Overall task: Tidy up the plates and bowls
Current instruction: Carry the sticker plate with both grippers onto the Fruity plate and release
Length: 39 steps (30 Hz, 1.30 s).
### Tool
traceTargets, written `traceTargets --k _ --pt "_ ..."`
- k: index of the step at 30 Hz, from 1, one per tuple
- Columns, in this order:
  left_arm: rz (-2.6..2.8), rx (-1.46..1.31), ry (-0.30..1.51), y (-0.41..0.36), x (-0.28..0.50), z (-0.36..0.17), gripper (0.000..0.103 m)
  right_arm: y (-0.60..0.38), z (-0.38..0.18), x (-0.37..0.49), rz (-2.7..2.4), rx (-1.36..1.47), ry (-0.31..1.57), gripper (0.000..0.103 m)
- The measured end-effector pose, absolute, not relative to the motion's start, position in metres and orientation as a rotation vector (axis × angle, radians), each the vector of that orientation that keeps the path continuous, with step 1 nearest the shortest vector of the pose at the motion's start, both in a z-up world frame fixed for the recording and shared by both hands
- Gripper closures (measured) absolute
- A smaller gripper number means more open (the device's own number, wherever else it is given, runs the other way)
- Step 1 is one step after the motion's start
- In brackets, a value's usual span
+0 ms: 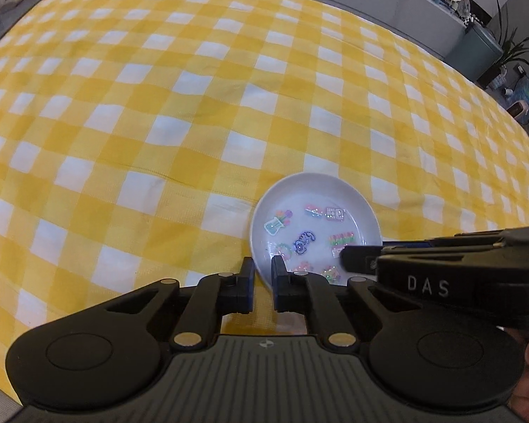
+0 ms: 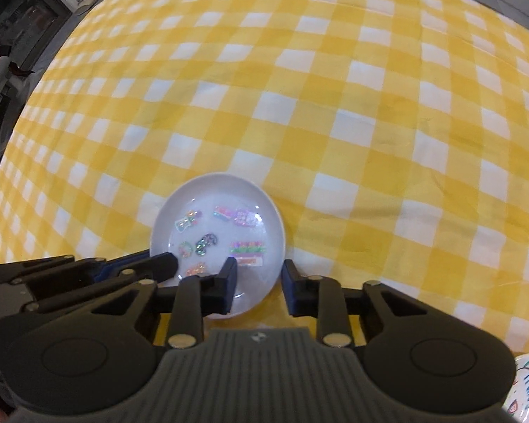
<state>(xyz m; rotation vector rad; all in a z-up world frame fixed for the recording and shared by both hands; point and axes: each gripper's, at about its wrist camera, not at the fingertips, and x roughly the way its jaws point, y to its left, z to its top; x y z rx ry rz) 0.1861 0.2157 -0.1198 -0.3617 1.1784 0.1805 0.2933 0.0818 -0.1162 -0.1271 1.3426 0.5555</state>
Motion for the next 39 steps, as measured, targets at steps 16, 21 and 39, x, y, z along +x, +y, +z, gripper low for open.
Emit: traceTargets --k 16,21,39 --pt "0.011 -0.471 0.874 0.186 0.170 -0.041 0.097 -0.023 -0.022 0.278 0.536 0.154 1.040 0.103" --pt "-0.146 -0.403 0.890 0.128 0.170 -0.021 0.097 -0.103 0.002 0.246 0.494 0.236 0.990 0.103" --pt "-0.307 -0.088 1.225 -0.015 0.193 -0.100 0.095 -0.249 -0.111 0.195 0.317 0.583 1.161 0.102"
